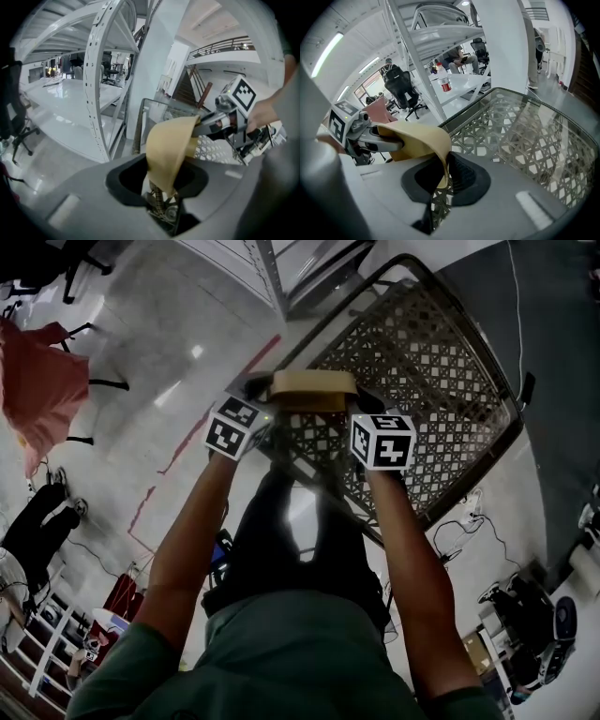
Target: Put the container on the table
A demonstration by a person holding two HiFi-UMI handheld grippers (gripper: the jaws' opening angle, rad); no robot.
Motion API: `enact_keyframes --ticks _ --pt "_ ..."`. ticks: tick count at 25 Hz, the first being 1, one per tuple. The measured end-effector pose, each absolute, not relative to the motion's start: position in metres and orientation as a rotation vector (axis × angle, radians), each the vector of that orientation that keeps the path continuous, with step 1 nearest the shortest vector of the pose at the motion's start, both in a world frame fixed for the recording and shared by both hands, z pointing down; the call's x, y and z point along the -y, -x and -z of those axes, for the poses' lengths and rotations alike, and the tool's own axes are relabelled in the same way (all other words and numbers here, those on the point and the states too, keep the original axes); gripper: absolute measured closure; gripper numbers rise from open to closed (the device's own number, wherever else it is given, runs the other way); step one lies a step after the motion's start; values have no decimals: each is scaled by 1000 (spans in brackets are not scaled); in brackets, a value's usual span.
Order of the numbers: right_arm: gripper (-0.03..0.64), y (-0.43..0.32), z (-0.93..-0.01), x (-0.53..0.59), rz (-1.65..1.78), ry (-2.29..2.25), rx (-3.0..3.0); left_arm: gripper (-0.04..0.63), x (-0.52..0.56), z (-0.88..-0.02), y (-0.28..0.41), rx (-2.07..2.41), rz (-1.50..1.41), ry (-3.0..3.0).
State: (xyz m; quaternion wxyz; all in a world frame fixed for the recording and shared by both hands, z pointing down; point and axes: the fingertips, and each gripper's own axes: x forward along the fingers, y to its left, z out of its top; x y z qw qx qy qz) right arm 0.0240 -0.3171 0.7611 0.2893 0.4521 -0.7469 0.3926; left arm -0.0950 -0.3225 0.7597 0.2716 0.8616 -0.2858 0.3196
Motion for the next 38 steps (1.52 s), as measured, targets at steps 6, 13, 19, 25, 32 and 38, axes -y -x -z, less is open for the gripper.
enact_keyframes --ticks 6,13,19,25,32,38 --pt "589 -23 -768 321 -1051 -1203 1991 472 325 -769 97 782 -855 -2304" --pt "580 -21 -773 333 -1051 -1192 1979 457 336 -775 101 819 -848 -2283" --pt "551 -22 -779 337 -1064 -1189 1957 455 352 -775 108 907 -848 -2292" --pt "523 -24 -785 339 -1073 -1172 1927 456 359 -773 111 912 -851 -2298" --pt "432 -34 -792 331 -1076 -1151 1864 457 361 -764 113 919 -857 -2307" --pt "433 -40 -786 326 -1081 -1150 1862 425 359 -754 110 904 -828 -2327"
